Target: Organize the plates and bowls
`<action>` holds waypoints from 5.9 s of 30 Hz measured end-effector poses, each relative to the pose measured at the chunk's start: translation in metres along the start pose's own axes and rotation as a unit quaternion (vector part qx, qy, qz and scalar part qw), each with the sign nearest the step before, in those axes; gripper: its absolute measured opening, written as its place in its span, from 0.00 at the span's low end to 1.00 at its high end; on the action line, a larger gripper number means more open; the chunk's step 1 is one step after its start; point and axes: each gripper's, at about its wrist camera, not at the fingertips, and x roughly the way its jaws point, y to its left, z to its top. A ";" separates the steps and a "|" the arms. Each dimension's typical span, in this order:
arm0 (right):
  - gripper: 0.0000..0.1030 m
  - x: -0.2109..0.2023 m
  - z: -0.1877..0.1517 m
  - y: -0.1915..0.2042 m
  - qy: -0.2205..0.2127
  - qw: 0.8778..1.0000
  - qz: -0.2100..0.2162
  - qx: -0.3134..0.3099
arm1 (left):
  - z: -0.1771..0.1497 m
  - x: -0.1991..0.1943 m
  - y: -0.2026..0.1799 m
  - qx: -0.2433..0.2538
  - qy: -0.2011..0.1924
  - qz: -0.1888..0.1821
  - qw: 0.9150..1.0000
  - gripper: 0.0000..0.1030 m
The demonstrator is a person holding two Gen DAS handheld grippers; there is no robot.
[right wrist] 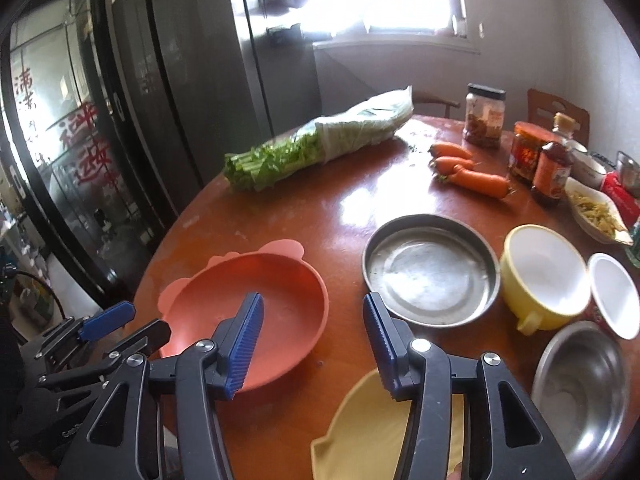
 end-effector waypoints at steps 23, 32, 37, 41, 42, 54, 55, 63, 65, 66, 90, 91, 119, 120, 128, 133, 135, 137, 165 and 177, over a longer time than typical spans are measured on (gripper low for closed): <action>0.62 -0.115 -0.075 -0.058 -0.054 0.995 -0.062 0.053 | -0.025 -0.008 -0.100 0.103 0.024 -0.067 0.992 0.58; 0.62 -0.116 -0.112 -0.073 -0.028 0.995 -0.072 0.070 | -0.032 0.015 -0.122 0.126 0.054 -0.077 0.988 0.58; 0.62 -0.107 -0.130 -0.080 -0.007 0.994 -0.075 0.081 | -0.036 0.024 -0.127 0.135 0.063 -0.073 0.986 0.58; 0.62 -0.102 -0.133 -0.082 -0.002 0.994 -0.071 0.088 | -0.038 0.028 -0.130 0.139 0.068 -0.075 0.985 0.58; 0.62 -0.101 -0.133 -0.082 -0.002 0.994 -0.069 0.090 | -0.039 0.029 -0.131 0.138 0.071 -0.078 0.985 0.58; 0.62 -0.082 -0.135 -0.088 0.014 0.992 -0.055 0.110 | -0.041 0.042 -0.137 0.144 0.076 -0.073 0.984 0.58; 0.62 -0.080 -0.135 -0.088 0.015 0.992 -0.054 0.112 | -0.041 0.044 -0.137 0.144 0.077 -0.076 0.984 0.58; 0.49 -0.066 -0.136 -0.087 0.015 0.993 -0.064 0.097 | -0.046 0.056 -0.139 0.138 0.093 -0.084 0.982 0.49; 0.44 -0.063 -0.135 -0.089 0.015 0.993 -0.059 0.100 | -0.047 0.057 -0.139 0.138 0.093 -0.086 0.982 0.47; 0.41 -0.062 -0.135 -0.089 0.014 0.993 -0.055 0.099 | -0.047 0.056 -0.139 0.137 0.092 -0.087 0.982 0.43; 0.35 -0.060 -0.097 -0.049 -0.012 0.998 -0.042 0.052 | -0.023 0.006 -0.091 0.100 0.024 -0.063 0.993 0.29; 0.35 -0.058 -0.092 -0.043 -0.013 0.998 -0.038 0.043 | -0.020 0.002 -0.083 0.093 0.018 -0.057 0.994 0.29; 0.35 0.071 -0.005 0.023 0.045 0.995 0.025 -0.085 | -0.010 0.025 0.007 0.022 0.030 0.016 0.999 0.29; 0.35 0.075 -0.004 0.022 0.048 0.995 0.024 -0.086 | -0.011 0.025 0.007 0.022 0.028 0.018 0.999 0.29; 0.35 0.085 0.001 0.026 0.043 0.994 0.024 -0.096 | -0.010 0.030 0.008 0.023 0.034 0.032 0.999 0.29; 0.36 0.095 -0.005 0.033 0.054 0.990 -0.011 -0.130 | -0.012 0.026 0.003 0.035 0.028 0.029 0.999 0.30; 0.35 0.098 -0.008 0.033 0.054 0.990 -0.013 -0.130 | -0.013 0.025 0.001 0.041 0.025 0.035 0.998 0.31; 0.36 0.099 -0.008 0.033 0.049 0.990 -0.014 -0.130 | -0.013 0.027 0.002 0.039 0.029 0.036 0.998 0.30; 0.38 0.078 -0.004 0.023 0.032 0.995 -0.006 -0.096 | -0.010 0.018 0.010 0.023 0.022 0.055 0.998 0.38; 0.38 0.063 -0.003 -0.019 0.027 0.997 -0.036 -0.062 | -0.001 0.002 0.007 0.016 -0.008 0.045 0.999 0.51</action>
